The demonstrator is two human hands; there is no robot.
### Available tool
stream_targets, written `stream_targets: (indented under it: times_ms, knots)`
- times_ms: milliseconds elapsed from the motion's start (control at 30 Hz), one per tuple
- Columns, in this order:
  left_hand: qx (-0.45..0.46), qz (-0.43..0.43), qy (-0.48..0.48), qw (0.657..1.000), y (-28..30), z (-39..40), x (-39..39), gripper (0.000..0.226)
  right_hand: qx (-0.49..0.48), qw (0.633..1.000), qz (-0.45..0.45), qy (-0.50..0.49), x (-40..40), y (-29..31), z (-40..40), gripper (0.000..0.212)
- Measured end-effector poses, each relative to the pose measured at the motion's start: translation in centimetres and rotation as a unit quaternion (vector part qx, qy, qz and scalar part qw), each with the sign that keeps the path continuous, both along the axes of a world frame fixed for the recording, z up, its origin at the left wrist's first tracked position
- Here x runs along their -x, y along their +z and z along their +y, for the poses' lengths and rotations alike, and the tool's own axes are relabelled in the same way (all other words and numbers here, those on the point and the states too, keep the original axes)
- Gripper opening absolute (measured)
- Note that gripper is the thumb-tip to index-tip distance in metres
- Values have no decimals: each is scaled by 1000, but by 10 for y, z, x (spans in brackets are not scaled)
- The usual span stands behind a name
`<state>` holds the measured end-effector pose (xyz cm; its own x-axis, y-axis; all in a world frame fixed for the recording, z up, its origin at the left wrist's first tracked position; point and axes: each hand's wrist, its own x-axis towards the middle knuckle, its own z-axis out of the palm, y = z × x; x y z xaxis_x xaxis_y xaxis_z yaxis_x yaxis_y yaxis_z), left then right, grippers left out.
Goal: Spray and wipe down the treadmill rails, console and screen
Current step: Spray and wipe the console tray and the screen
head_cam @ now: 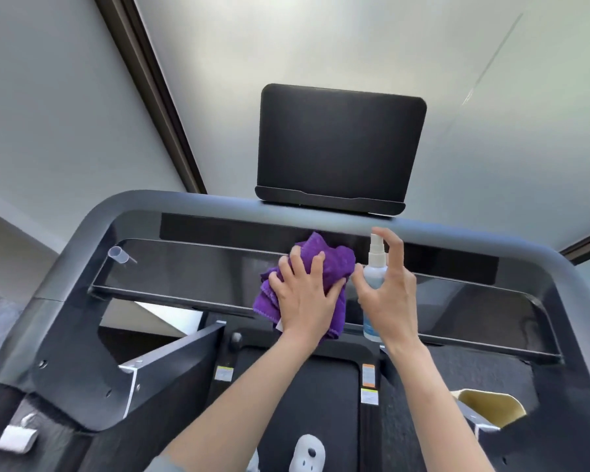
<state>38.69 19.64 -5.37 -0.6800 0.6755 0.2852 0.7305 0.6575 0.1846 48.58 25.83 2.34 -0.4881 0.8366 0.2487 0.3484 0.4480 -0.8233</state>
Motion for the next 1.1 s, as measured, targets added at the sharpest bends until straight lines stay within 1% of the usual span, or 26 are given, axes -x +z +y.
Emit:
stream_targets:
  times_ms: [67, 167, 233, 333, 400, 467, 533, 600, 667, 700, 767, 867, 933, 1000, 1100]
  knots:
    - [-2, 29, -35, 999, 0, -4, -2, 48, -3, 1000, 0, -4, -6, 2, 1, 57]
    - [9, 5, -66, 998, 7, 21, 27, 42, -20, 1000, -11, -12, -16, 0, 6, 57]
    - [22, -1, -50, 998, 12, 43, 42, 44, -21, 999, -16, -23, -23, -2, 10, 56]
    - [9, 1, -8, 1000, 13, 62, 39, 44, -26, 999, -19, -38, -36, -4, 13, 56]
    - [-1, -34, 35, 999, 13, 62, 24, 46, -29, 998, -21, -45, -43, -5, 13, 56]
    - [0, -68, 47, 997, 14, 53, 4, 48, -28, 998, -18, -48, -50, -4, 11, 56]
    - [-16, -58, -3, 998, 14, 36, -16, 46, -27, 998, -11, -48, -56, -4, 7, 57]
    - [-63, -53, -59, 995, 8, 18, -26, 44, -22, 999, -10, -48, -61, -7, 3, 57]
    - [-98, -66, -80, 990, -1, 4, -30, 45, -15, 998, -16, -53, -64, -11, 1, 57]
    - [-99, -64, -81, 990, -4, 2, -30, 47, -15, 998, -20, -57, -65, -13, 1, 57]
    - [-69, -47, -82, 993, -5, 11, -25, 52, -20, 997, -31, -65, -64, -15, 2, 56]
    - [-7, -69, -101, 992, 5, 50, -5, 54, -21, 994, -45, -94, -61, -12, 9, 57]
    - [14, -71, -111, 991, 10, 71, 4, 54, -26, 992, -46, -113, -61, -8, 11, 57]
    - [14, -70, -112, 991, 11, 74, 5, 54, -30, 990, -51, -126, -61, -3, 12, 57]
    - [-11, -65, -142, 988, 9, 54, -2, 55, -26, 988, -50, -146, -62, 0, 6, 56]
